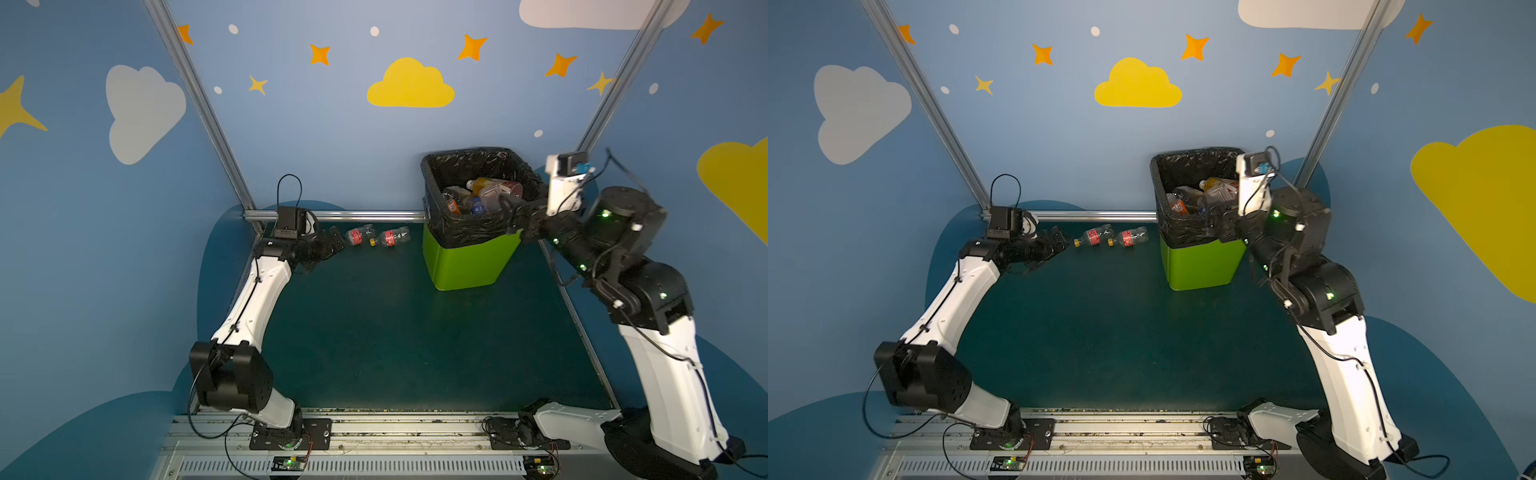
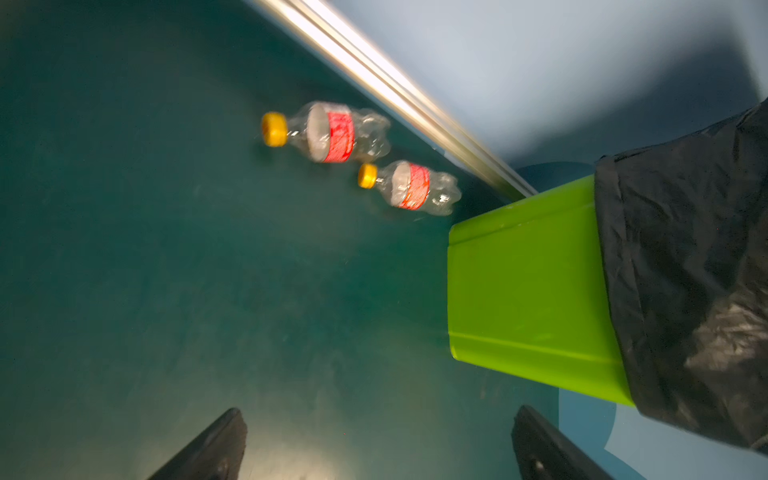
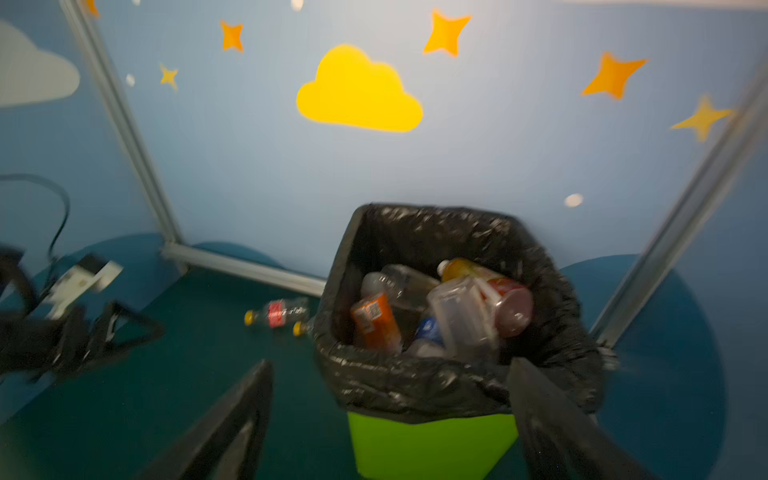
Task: Throw the plastic bottles in the bin
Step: 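Reach the left gripper toward the red-label yellow-cap bottles while right arm draws back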
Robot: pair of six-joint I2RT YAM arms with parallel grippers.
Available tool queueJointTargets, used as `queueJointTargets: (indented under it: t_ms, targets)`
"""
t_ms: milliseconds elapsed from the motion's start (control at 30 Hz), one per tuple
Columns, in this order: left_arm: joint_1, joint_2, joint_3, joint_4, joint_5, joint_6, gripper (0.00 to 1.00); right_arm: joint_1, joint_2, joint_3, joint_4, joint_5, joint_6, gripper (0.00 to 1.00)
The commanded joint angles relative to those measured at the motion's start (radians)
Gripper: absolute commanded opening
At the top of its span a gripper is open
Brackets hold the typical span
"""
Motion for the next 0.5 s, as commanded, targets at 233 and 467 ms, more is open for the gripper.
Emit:
queueJointTargets:
  t_ms: [233, 467]
  targets:
    - [-0.017, 0.369, 0.389, -0.091, -0.055, 0.279, 0.99, 0.01, -0.048, -0.256, -0.071, -0.347, 0.144, 0.77]
    - [-0.016, 0.609, 0.659, -0.151, -0.092, 0.423, 1.0, 0.019, -0.023, -0.379, -0.032, -0.397, 0.203, 0.76]
